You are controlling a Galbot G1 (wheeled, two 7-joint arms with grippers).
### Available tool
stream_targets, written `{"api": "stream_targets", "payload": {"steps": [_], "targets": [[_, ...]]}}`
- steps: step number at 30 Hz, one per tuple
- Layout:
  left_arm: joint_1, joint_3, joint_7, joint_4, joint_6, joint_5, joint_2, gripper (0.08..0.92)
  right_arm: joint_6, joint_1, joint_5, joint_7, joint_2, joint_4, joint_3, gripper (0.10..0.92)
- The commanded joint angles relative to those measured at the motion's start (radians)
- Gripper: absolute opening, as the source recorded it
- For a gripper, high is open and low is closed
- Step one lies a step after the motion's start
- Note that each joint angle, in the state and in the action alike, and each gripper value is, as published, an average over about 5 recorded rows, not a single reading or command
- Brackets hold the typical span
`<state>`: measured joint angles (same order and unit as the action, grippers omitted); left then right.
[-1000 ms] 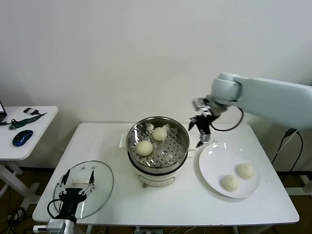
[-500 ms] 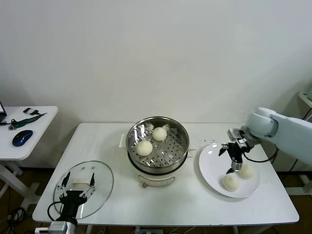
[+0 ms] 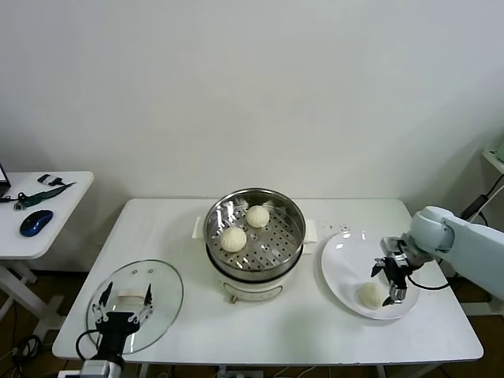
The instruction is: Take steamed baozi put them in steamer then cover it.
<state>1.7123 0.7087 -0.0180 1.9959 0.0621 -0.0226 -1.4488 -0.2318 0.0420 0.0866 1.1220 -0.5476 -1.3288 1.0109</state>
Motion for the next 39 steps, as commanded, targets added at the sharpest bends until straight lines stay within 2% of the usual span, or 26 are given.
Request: {"api": "stream_targets", "payload": {"steps": [1,6,14,21,30,39], "targets": [[0.004,0.003,-0.001,-0.005,0.003,-0.001,0.000,0.823,0.005,-0.074,-0.039,0.001,-0.036,0.036,-0.051,0.823],[0.005,0.003,-0.002,-0.008,0.006,0.000,0.000,0.823,0.006,-0.067,-0.039,0.004,-0.046,0.042,-0.046,0.811],[0.002,0.002,-0.002,-0.007,0.005,0.000,-0.001,0.823,0.019,-0.046,-0.055,0.015,-0.042,0.053,-0.029,0.680],[0.004,0.001,-0.002,-0.006,0.006,0.000,-0.001,0.823,0.082,-0.002,-0.054,0.023,-0.036,0.058,-0.031,0.655],[0.009,-0.001,-0.002,-0.002,0.006,0.000,0.001,0.823,0.422,0.444,-0.091,0.134,-0.075,0.052,0.210,0.653],[0.014,-0.007,-0.001,0.006,0.003,-0.013,0.005,0.823,0.700,0.853,-0.103,0.186,-0.265,-0.026,0.419,0.653]]}}
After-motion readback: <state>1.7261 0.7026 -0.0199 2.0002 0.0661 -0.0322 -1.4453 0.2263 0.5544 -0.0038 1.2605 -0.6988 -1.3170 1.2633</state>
